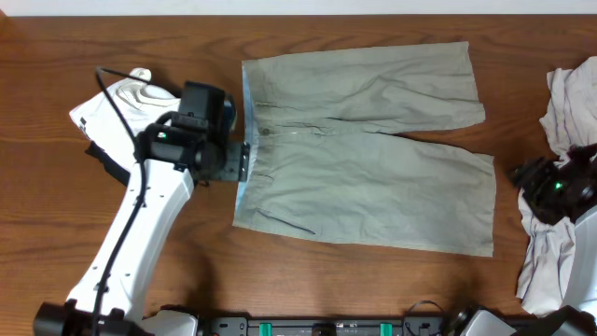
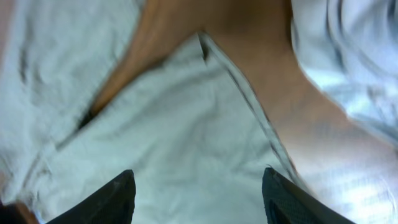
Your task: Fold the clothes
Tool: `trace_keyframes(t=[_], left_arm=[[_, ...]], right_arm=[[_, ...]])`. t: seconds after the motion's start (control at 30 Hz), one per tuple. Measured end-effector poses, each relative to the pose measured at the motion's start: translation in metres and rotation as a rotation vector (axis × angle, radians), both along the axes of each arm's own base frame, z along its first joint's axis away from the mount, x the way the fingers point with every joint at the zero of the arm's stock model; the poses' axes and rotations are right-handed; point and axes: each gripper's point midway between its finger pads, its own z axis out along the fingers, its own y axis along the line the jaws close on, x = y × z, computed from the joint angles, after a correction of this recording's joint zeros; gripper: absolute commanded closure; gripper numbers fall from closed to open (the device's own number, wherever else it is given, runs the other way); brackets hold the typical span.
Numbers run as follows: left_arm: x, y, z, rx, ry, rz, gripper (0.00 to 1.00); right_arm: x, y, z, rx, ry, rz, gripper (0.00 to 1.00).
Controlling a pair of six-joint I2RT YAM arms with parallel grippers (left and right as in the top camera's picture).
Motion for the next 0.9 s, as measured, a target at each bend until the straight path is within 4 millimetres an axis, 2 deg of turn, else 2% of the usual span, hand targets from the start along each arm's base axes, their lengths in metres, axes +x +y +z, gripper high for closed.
trace_keyframes(t=[0.23,0.33,0.5,0.67,0.77,0.9], left_arm=[[-0.040,-0.002,-0.060,-0.033,0.207,0.069,0.22],[-0.057,-0.005,-0.079,-0.061,0.289,0.101,0.21],[-0.077,-0.009,-0.103,-0.099,0.373,0.178,0.20],[-0.085,-0.013,-0.124,-0.130,0.415,0.247,0.22],[-0.083,-0.015,-0.134,-0.144,0.426,0.285,0.36],[-0.076,-0.018,-0.141,-0.159,0.421,0.313,0.66]], right_arm=[[-0.033,0.025,-0.014,0.033,0.167,0.074,0.32],[-0.040,0.034,-0.017,0.016,0.218,0.120,0.30],[-0.042,0.041,-0.019,-0.016,0.245,0.169,0.30],[-0.044,0.043,-0.020,-0.025,0.257,0.182,0.29],[-0.046,0.043,-0.020,-0.025,0.266,0.182,0.30],[-0.048,0.043,-0.020,-0.028,0.275,0.184,0.30]])
